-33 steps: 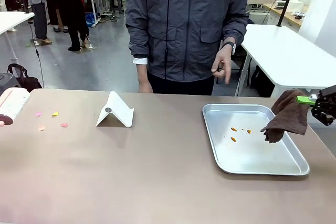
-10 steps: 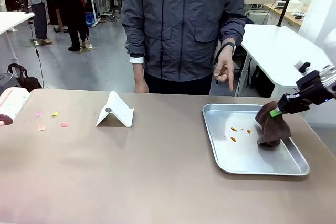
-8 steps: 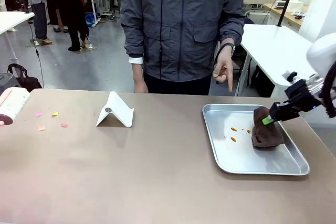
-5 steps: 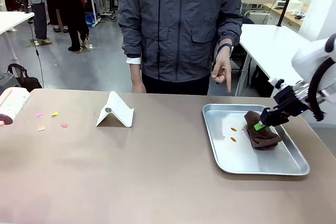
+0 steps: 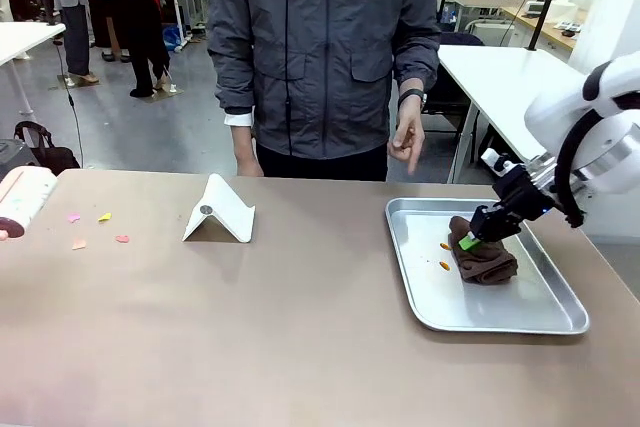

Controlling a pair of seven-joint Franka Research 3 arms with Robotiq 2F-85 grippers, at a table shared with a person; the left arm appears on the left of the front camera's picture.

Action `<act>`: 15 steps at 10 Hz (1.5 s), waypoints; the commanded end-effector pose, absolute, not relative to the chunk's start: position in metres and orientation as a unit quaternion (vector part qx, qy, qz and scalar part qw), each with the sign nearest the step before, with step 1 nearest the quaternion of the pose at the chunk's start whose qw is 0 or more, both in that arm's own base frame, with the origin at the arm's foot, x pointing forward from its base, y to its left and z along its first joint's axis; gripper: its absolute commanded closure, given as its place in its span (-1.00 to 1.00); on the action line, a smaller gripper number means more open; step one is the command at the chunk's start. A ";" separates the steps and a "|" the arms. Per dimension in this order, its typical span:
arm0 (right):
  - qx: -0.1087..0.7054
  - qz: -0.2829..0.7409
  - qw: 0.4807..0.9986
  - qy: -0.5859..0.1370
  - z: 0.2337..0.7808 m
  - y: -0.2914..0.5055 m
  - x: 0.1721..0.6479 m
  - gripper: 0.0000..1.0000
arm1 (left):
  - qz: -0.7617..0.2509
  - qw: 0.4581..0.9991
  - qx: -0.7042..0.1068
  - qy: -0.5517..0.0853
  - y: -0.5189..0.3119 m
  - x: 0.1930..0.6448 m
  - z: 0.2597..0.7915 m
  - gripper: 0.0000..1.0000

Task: Clean the surface of the table.
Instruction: If a person points to the right, clean the right side of the table with your right hand, and if they point to the left, clean the left side with your left hand.

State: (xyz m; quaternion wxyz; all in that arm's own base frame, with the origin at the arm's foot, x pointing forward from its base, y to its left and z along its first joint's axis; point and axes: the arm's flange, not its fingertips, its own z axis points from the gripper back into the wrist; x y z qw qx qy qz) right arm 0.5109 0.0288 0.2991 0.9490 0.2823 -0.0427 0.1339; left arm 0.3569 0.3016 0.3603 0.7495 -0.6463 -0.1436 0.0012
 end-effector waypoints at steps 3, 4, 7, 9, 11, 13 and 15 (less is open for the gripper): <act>0.371 0.165 0.913 0.020 0.296 0.062 0.513 0.87 | -0.003 0.751 -0.645 -0.142 0.301 0.354 0.365 1.00; 0.379 0.168 0.910 0.022 0.296 0.069 0.510 0.87 | -0.003 0.751 -0.645 -0.142 0.301 0.354 0.365 1.00; 0.385 0.195 0.901 0.030 0.293 0.094 0.500 0.87 | -0.003 0.751 -0.645 -0.142 0.301 0.354 0.365 1.00; 0.341 0.184 0.922 0.011 0.284 0.107 0.501 0.87 | -0.003 0.751 -0.645 -0.142 0.301 0.354 0.365 1.00; 0.286 0.157 0.945 -0.024 0.278 0.108 0.504 0.87 | -0.003 0.751 -0.645 -0.142 0.301 0.354 0.365 1.00; 0.245 0.133 0.959 -0.048 0.282 0.094 0.506 0.87 | -0.003 0.751 -0.645 -0.142 0.301 0.354 0.365 1.00; 0.244 0.117 0.962 -0.047 0.292 0.068 0.506 0.87 | -0.003 0.751 -0.645 -0.142 0.301 0.354 0.365 1.00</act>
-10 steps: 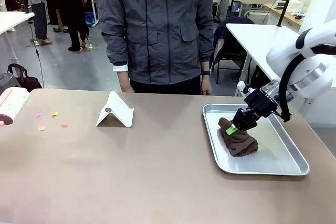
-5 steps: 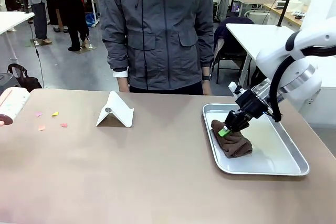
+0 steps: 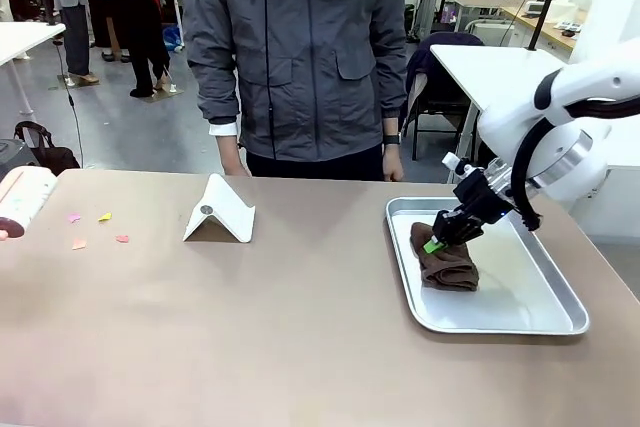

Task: Clean the surface of the table.
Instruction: If a person points to the right, clean the right side of the table with your right hand, and if they point to the left, clean the left side with your left hand.

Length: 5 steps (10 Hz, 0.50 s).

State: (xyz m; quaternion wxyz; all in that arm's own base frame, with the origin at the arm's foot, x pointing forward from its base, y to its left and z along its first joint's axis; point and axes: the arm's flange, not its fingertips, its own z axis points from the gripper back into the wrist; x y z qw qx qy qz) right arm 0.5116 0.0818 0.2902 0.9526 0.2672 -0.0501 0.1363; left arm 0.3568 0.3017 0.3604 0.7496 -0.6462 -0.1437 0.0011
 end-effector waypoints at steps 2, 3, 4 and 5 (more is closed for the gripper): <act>0.249 0.096 0.962 -0.050 0.296 0.040 0.505 0.87 | -0.003 0.751 -0.645 -0.142 0.301 0.354 0.365 1.00; 0.245 0.075 0.965 -0.054 0.296 0.023 0.504 0.87 | -0.003 0.751 -0.645 -0.142 0.301 0.354 0.365 1.00; 0.254 0.058 0.964 -0.060 0.298 0.008 0.502 0.87 | -0.003 0.751 -0.645 -0.142 0.301 0.354 0.365 1.00; 0.265 0.043 0.961 -0.072 0.300 -0.002 0.501 0.87 | -0.003 0.751 -0.645 -0.142 0.301 0.354 0.365 1.00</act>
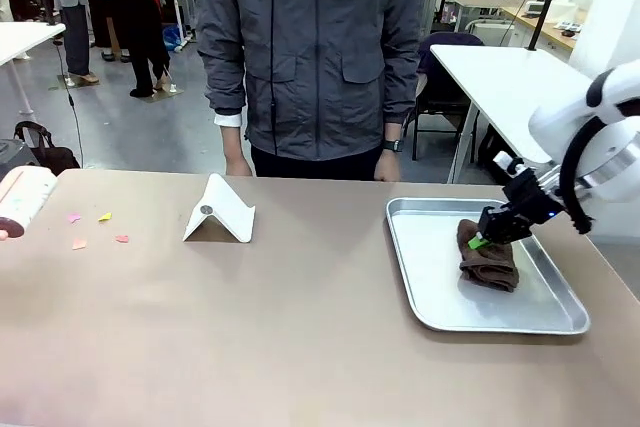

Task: Clean the surface of the table.
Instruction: If a person points to the right, clean the right side of the table with your right hand, and if they point to the left, clean the left side with your left hand.

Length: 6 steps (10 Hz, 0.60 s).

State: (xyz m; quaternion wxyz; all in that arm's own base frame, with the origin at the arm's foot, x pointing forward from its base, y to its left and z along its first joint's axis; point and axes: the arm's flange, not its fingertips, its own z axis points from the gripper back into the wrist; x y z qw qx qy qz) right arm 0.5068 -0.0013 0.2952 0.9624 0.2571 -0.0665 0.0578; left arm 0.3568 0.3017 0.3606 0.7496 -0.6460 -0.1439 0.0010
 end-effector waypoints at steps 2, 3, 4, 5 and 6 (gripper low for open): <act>0.285 0.026 0.955 -0.082 0.299 -0.014 0.502 0.87 | -0.003 0.751 -0.645 -0.142 0.301 0.354 0.365 1.00; 0.297 0.025 0.951 -0.085 0.300 -0.017 0.501 0.87 | -0.003 0.751 -0.645 -0.142 0.301 0.354 0.365 1.00; 0.318 0.028 0.943 -0.092 0.304 -0.019 0.499 0.87 | -0.003 0.751 -0.645 -0.142 0.301 0.354 0.365 1.00; 0.362 0.034 0.927 -0.096 0.312 -0.023 0.496 0.87 | -0.003 0.751 -0.645 -0.142 0.301 0.354 0.365 1.00; 0.433 0.039 0.895 -0.097 0.324 -0.029 0.490 0.87 | -0.003 0.751 -0.645 -0.142 0.301 0.354 0.365 1.00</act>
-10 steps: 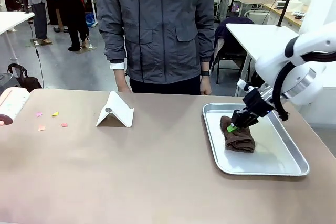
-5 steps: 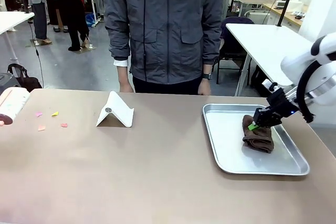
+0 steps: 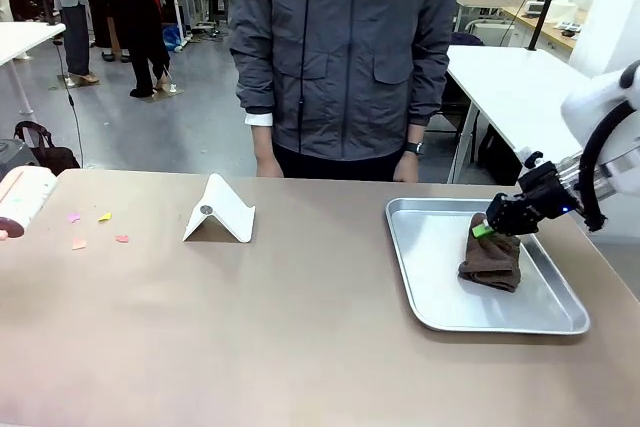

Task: Clean the surface of the table.
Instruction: If a person points to the right, clean the right side of the table with your right hand, and if they point to the left, clean the left side with your left hand.

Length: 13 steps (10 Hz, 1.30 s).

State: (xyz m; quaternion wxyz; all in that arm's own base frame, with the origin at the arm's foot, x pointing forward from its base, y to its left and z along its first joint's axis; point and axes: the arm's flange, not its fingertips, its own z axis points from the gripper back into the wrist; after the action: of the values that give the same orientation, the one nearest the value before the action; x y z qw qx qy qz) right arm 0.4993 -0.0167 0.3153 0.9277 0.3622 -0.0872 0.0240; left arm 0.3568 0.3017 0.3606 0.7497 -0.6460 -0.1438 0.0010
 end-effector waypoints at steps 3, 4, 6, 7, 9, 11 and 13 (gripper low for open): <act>0.643 0.037 0.760 -0.091 0.362 -0.061 0.468 0.87 | -0.003 0.751 -0.645 -0.142 0.301 0.354 0.365 1.00; 0.677 0.051 0.730 -0.080 0.365 -0.067 0.464 0.87 | -0.003 0.751 -0.645 -0.142 0.301 0.354 0.365 1.00; 0.743 0.084 0.663 -0.033 0.368 -0.077 0.458 0.87 | -0.003 0.751 -0.645 -0.142 0.301 0.354 0.365 1.00; 0.759 0.074 0.646 -0.026 0.369 -0.080 0.456 0.87 | -0.003 0.751 -0.645 -0.142 0.301 0.354 0.365 1.00; 0.737 0.058 0.672 -0.035 0.367 -0.080 0.457 0.87 | -0.003 0.751 -0.645 -0.142 0.301 0.354 0.365 1.00; 0.754 0.076 0.653 -0.020 0.366 -0.075 0.445 0.87 | -0.003 0.751 -0.645 -0.142 0.301 0.354 0.365 1.00; 0.754 0.076 0.653 -0.020 0.366 -0.075 0.445 0.87 | -0.003 0.751 -0.645 -0.142 0.301 0.354 0.365 1.00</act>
State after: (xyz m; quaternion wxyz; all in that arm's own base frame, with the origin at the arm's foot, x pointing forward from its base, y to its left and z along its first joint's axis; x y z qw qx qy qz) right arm 0.4483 -0.0772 0.3602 0.6547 0.7523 -0.0168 0.0711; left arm 0.3568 0.3017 0.3609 0.7498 -0.6458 -0.1440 0.0008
